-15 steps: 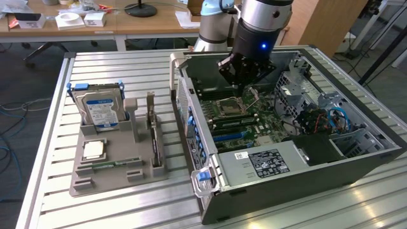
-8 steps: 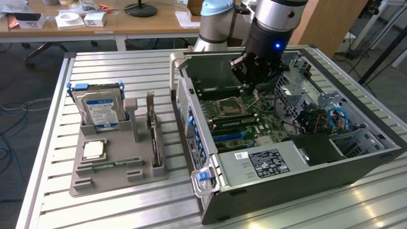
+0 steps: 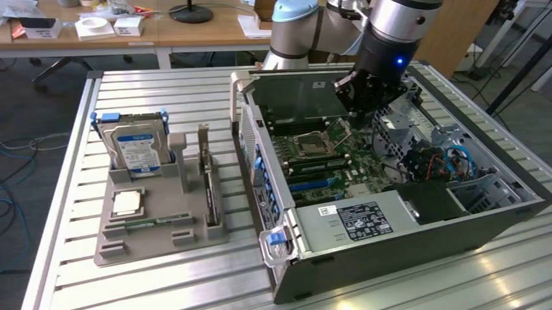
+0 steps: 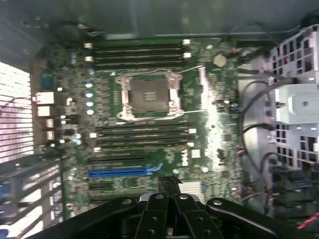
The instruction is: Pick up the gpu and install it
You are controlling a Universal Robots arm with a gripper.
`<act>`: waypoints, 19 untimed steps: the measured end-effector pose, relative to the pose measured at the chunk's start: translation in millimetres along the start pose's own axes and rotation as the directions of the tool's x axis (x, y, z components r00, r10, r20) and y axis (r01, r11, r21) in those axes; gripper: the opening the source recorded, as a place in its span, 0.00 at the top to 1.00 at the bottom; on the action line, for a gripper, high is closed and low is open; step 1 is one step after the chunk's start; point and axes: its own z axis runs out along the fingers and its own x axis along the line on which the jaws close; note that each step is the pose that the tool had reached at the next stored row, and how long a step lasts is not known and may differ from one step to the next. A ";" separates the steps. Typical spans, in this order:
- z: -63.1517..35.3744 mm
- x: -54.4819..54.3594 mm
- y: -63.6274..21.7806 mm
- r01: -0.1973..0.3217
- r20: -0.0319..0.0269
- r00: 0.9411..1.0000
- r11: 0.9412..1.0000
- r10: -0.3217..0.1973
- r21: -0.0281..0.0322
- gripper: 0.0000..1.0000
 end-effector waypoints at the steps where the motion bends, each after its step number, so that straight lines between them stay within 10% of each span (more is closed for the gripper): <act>1: 0.1 -3.6 0.3 0.000 0.000 1.000 1.000 0.000 0.000 0.90; 11: 0.1 -4.0 0.3 0.000 -0.001 1.000 1.000 0.000 0.000 0.90; 19: -0.8 30.3 -2.3 0.000 -0.001 1.000 1.000 0.000 0.000 0.90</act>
